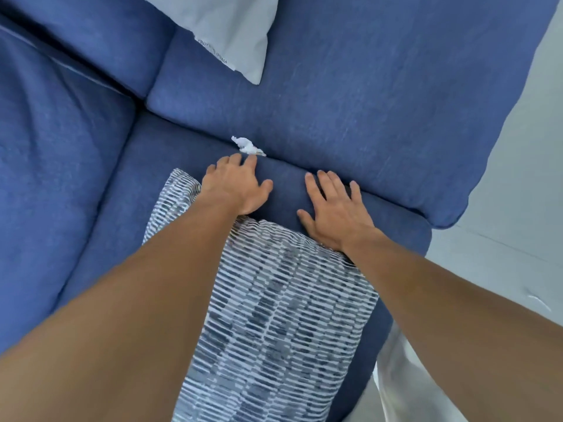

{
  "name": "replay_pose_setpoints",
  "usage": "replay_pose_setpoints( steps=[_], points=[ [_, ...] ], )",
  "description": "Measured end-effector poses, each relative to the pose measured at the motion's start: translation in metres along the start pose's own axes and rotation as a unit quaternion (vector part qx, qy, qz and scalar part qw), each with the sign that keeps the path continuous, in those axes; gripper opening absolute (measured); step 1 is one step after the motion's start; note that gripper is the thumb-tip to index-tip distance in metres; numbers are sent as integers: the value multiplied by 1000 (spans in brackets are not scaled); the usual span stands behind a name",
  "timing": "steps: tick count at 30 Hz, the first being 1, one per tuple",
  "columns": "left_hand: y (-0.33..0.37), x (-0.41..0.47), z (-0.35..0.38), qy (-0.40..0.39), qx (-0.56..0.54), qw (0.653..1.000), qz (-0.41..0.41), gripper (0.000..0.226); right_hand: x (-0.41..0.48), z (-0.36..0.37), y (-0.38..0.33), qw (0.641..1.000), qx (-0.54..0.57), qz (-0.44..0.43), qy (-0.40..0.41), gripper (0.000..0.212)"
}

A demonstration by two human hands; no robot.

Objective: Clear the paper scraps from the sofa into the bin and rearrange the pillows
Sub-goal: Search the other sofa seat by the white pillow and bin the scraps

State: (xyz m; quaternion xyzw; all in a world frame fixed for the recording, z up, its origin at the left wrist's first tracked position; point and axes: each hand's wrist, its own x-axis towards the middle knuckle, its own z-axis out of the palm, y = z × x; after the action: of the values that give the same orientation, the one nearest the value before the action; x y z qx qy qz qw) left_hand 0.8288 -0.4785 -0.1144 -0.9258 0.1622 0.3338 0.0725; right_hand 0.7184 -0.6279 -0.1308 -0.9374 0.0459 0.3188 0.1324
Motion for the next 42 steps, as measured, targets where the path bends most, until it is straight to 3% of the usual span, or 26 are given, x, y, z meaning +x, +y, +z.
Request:
replay_pose_setpoints(
  steps=[5, 11, 19, 26, 29, 34, 37, 42],
  points=[
    [-8, 17, 8, 72, -3, 997, 11, 72, 5, -2, 5, 998, 42, 36, 11, 91],
    [-7, 39, 22, 14, -8, 999, 48, 88, 18, -11, 7, 996, 51, 63, -25, 85],
    [-16, 40, 18, 18, 14, 993, 112, 79, 32, -34, 10, 985, 99, 82, -111, 90],
    [-19, 61, -7, -38, 65, 988, 137, 75, 45, -27, 15, 971, 138, 81, -179, 91],
    [-22, 70, -15, -73, 137, 976, 153, 86, 53, -38, 17, 964, 137, 86, -211, 87],
    [-21, 75, -12, -161, 99, 975, 117, 90, 61, -36, 16, 958, 129, 67, -248, 91],
    [-16, 89, -14, -212, 132, 962, 112, 98, 71, -38, 18, 952, 116, 68, -275, 97],
    [-9, 116, -16, -223, 180, 953, 101, 112, 86, -38, 20, 944, 82, 52, -316, 99]
  ],
)
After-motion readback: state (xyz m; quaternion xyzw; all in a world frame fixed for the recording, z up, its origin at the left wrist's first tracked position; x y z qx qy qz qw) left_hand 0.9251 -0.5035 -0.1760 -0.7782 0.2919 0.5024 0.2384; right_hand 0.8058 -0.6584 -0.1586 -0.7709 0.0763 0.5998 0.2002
